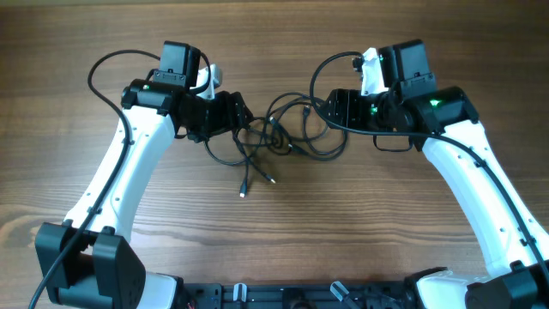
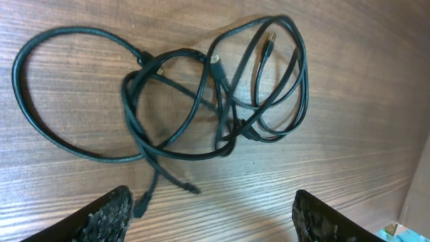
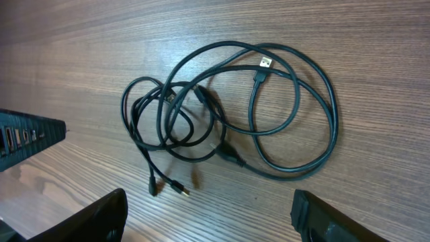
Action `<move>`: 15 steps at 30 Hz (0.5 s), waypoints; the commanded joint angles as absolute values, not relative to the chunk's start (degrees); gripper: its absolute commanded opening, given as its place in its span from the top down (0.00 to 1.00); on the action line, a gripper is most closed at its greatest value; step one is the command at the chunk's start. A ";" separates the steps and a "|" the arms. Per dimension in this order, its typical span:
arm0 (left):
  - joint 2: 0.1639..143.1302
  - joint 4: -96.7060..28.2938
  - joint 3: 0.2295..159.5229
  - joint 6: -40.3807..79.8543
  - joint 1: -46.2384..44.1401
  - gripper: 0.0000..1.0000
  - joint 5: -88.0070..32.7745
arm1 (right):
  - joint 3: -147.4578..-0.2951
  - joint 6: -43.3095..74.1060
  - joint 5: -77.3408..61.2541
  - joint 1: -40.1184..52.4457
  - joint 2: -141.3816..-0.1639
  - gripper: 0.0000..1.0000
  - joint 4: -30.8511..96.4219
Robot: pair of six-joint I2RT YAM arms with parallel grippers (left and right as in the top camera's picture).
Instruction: Untangle cables
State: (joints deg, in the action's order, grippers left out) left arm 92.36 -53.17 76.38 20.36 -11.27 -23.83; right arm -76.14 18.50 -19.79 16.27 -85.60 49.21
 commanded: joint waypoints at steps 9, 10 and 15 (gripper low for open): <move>94.91 -48.66 78.00 8.10 -14.70 0.41 -23.70 | -75.75 19.73 -13.96 16.05 -86.43 0.19 49.71; 96.29 -47.70 78.00 8.10 -15.20 0.43 -23.73 | -75.75 19.73 -13.96 16.03 -86.54 0.19 49.63; 103.55 -39.48 78.00 8.78 -19.94 0.51 -23.94 | -75.75 19.70 -13.93 16.05 -86.91 0.19 49.36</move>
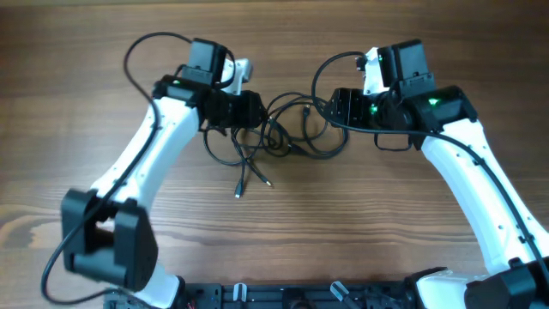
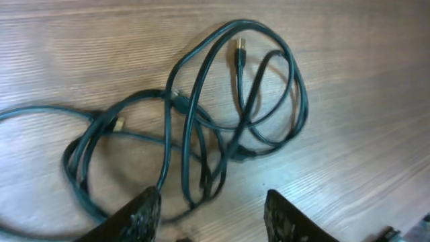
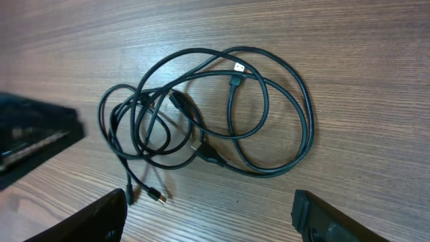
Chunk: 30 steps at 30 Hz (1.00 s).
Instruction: Untangle cables
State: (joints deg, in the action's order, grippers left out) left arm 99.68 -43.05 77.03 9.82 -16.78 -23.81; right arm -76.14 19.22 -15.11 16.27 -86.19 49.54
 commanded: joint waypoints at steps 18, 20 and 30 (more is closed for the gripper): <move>109.54 -33.80 77.91 12.86 -26.70 0.69 -14.48 | -75.72 19.49 -13.72 16.05 -86.91 0.19 49.19; 109.54 -33.65 77.91 12.88 -26.79 0.80 -14.48 | -75.72 19.51 -13.74 16.05 -86.91 0.18 49.17; 106.28 -34.89 79.96 15.49 -26.74 0.96 -17.41 | -75.72 19.49 -13.74 16.05 -86.91 0.18 49.21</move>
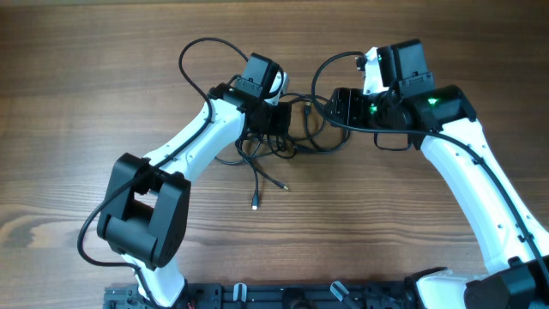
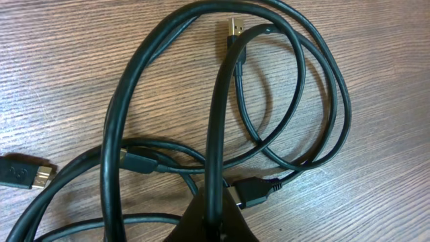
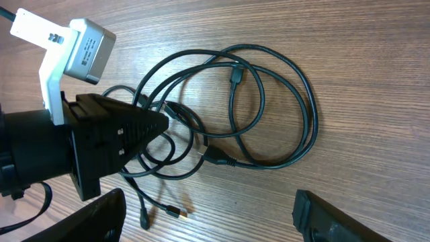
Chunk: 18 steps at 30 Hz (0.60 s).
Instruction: Untangle cables
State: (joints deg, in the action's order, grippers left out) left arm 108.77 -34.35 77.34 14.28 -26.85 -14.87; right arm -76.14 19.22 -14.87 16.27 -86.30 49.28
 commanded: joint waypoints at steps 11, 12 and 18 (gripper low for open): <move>89.56 -35.33 80.29 22.24 -25.56 0.96 -19.44 | -75.72 19.51 -13.76 16.05 -86.91 0.18 49.39; 88.36 -35.35 80.29 23.14 -25.10 0.96 -19.51 | -75.72 19.51 -13.76 16.05 -86.91 0.18 49.39; 83.00 -34.98 80.29 26.57 -21.47 0.96 -27.16 | -75.72 19.51 -13.78 16.05 -86.91 0.18 49.82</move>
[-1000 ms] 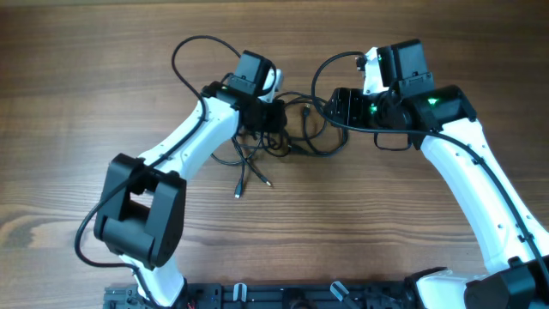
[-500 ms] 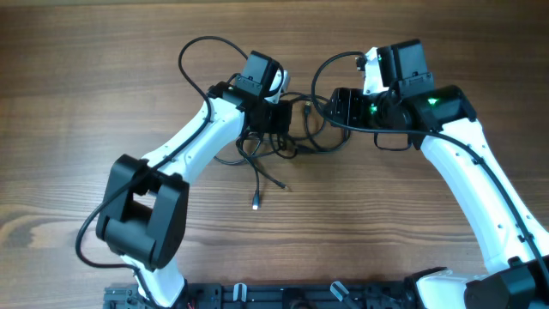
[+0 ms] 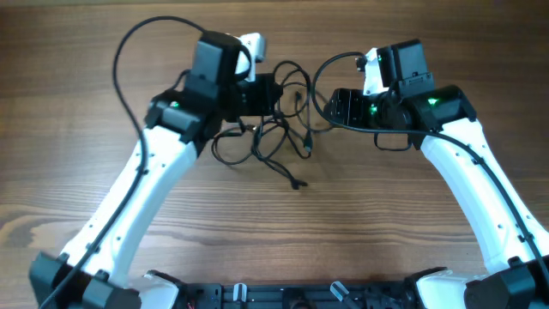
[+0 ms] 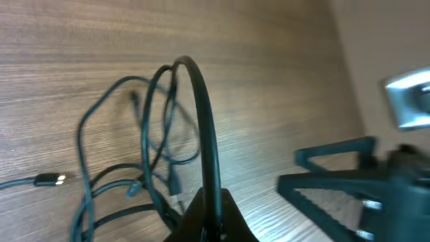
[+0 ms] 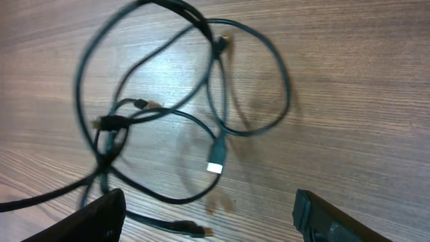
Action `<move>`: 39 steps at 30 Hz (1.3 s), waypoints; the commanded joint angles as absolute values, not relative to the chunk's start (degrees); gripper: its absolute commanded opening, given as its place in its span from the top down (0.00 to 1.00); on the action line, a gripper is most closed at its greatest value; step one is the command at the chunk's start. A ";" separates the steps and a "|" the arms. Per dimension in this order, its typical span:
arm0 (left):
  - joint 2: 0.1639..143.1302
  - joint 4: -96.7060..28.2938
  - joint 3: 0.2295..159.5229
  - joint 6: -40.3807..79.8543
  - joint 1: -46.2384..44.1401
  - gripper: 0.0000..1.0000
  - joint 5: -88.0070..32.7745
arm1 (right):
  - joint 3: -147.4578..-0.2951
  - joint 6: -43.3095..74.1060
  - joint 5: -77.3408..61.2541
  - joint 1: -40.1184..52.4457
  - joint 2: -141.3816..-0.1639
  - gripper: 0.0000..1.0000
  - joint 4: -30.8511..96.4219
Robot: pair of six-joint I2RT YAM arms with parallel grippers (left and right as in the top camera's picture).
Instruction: Untangle cables
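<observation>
A tangle of dark cables (image 3: 260,136) lies mid-table, between the two arms. My left gripper (image 3: 276,91) (image 4: 213,203) is shut on one thick strand and holds it up off the wood. That strand arches away from the jaws as a tall loop (image 4: 201,114). The other strands hang and trail below it. One loose end with a small plug (image 3: 298,184) points toward the table's front. My right gripper (image 3: 331,107) (image 5: 209,225) stands open just right of the tangle with nothing between its fingers. In its view a pale USB plug (image 5: 215,167) dangles among blurred loops.
Each arm's own black lead curves over the table behind it: the left lead (image 3: 129,51) and the right lead (image 3: 319,70). A black rail (image 3: 283,296) runs along the front edge. Bare wood (image 3: 69,172) spreads out on both sides.
My left gripper, still shut on the strand, has come up off the table and drawn the loop upward. The tangle has shifted and its loose ends lie further right. The right arm has not moved.
My left gripper was open to the left of the tangle. Then it stood over it with the fingers closer together. After that it was shut on one strand down at the table, and now it holds that strand raised. My right gripper stayed open in place.
</observation>
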State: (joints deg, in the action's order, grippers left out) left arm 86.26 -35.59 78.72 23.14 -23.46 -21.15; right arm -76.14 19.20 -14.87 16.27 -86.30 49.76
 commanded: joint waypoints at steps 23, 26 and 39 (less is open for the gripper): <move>68.20 -17.98 80.29 42.94 -15.84 0.96 -39.38 | -75.64 19.49 -13.76 16.05 -86.91 0.17 50.22; 67.05 -18.00 80.29 42.92 -15.84 0.96 -39.35 | -75.64 19.49 -13.76 16.05 -86.91 0.17 50.19; 67.29 -26.65 80.27 42.94 -15.86 0.96 -30.65 | -75.64 19.55 -13.76 16.05 -86.91 0.17 50.19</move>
